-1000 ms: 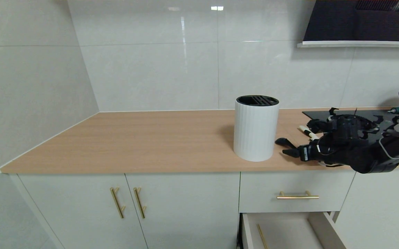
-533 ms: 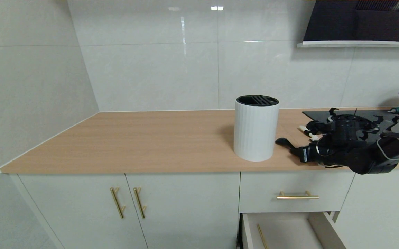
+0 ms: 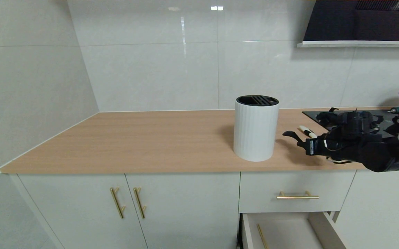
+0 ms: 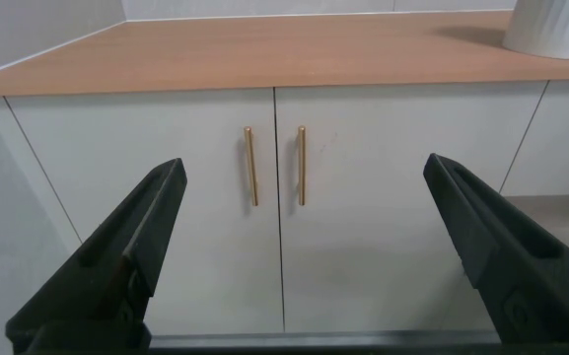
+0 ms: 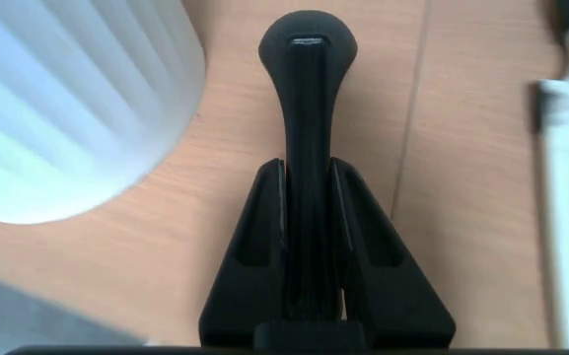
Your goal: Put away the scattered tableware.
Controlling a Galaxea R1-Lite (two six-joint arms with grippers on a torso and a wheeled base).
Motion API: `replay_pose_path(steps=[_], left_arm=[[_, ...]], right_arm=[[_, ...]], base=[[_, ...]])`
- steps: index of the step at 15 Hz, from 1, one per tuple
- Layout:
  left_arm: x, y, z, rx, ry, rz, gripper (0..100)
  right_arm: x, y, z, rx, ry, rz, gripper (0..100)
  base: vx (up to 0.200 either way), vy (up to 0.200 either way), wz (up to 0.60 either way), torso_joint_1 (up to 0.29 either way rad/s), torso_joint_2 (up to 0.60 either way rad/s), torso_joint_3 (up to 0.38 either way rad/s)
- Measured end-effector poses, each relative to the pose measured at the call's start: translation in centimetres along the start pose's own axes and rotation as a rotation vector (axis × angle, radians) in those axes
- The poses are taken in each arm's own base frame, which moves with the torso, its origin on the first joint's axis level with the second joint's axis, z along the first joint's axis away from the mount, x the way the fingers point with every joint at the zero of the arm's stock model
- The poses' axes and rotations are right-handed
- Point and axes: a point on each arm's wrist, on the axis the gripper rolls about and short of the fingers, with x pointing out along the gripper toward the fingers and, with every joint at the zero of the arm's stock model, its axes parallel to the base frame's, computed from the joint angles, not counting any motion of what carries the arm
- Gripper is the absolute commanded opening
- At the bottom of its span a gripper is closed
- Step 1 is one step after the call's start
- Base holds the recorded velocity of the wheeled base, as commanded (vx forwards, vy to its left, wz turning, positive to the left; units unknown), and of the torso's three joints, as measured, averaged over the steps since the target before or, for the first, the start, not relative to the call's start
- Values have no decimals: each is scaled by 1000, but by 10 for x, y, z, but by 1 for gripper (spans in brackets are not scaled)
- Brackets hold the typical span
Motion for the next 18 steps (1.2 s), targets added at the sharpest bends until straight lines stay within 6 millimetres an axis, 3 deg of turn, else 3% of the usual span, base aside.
replay_pose_path(steps=[7,11,13,18], left_arm=[[0,0,0,0,0,-1,100],[0,0,0,0,0,-1,100],[0,0,0,0,0,0,100],[0,0,0,0,0,-1,100]], right_arm=[[-106,43,-5,103,228,-105,0],[-158,53,-33,103,269,-100,0],[-169,54,-40,101,271,-100,0],[-164,52,-56,95,342,-106,0]], base=[[0,0,0,0,0,0],[0,0,0,0,0,0],[0,0,0,0,0,0],[0,0,0,0,0,0]])
